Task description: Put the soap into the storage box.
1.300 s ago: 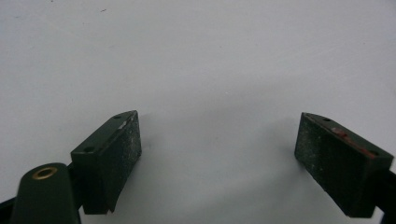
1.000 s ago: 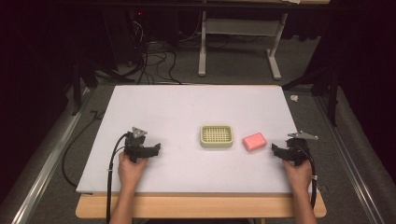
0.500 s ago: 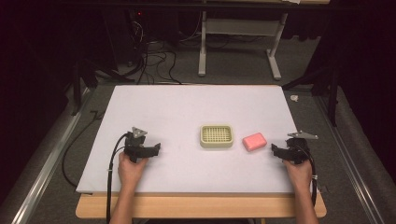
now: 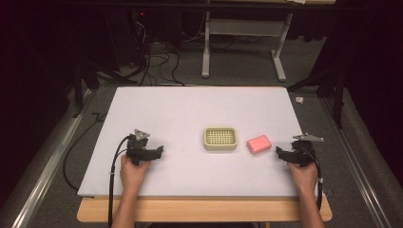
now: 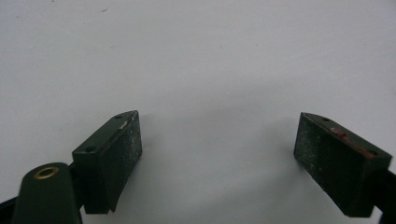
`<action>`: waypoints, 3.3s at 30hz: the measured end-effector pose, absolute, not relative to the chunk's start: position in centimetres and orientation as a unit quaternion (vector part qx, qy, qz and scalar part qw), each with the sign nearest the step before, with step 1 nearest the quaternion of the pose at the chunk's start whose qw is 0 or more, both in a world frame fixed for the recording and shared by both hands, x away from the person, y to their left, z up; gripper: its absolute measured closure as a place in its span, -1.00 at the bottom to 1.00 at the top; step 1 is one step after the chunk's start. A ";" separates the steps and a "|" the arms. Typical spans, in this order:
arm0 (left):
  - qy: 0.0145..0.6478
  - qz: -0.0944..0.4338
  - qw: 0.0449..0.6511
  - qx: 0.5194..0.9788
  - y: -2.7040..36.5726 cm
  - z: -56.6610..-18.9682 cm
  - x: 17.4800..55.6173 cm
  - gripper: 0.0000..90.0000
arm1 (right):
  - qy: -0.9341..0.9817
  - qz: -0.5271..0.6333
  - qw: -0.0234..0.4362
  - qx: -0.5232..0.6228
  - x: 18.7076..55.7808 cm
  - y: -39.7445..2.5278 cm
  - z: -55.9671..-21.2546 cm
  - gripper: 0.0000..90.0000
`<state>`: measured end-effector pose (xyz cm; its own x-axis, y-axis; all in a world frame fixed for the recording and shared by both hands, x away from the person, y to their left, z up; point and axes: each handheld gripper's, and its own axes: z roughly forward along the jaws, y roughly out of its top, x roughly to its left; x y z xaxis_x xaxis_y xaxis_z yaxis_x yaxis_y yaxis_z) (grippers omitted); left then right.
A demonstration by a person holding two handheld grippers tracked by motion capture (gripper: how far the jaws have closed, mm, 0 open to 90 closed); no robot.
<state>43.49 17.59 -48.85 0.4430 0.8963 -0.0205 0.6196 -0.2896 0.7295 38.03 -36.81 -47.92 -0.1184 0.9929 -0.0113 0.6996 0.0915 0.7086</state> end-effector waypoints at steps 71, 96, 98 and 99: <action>0.488 0.204 0.343 0.776 17.6 -48.9 43.5 -0.64 | 0.735 0.306 0.248 0.551 39.8 -28.6 -46.3 -0.74; 0.489 0.204 0.344 0.776 17.6 -48.9 43.5 -0.64 | 0.739 0.279 0.229 0.568 40.7 -28.0 -48.0 -0.70; 0.489 0.204 0.344 0.775 17.6 -48.9 43.5 -0.64 | 0.739 0.279 0.229 0.570 40.7 -27.9 -48.0 -0.70; 0.489 0.204 0.344 0.776 17.6 -48.9 43.5 -0.64 | 0.739 0.278 0.229 0.570 40.7 -27.9 -48.0 -0.70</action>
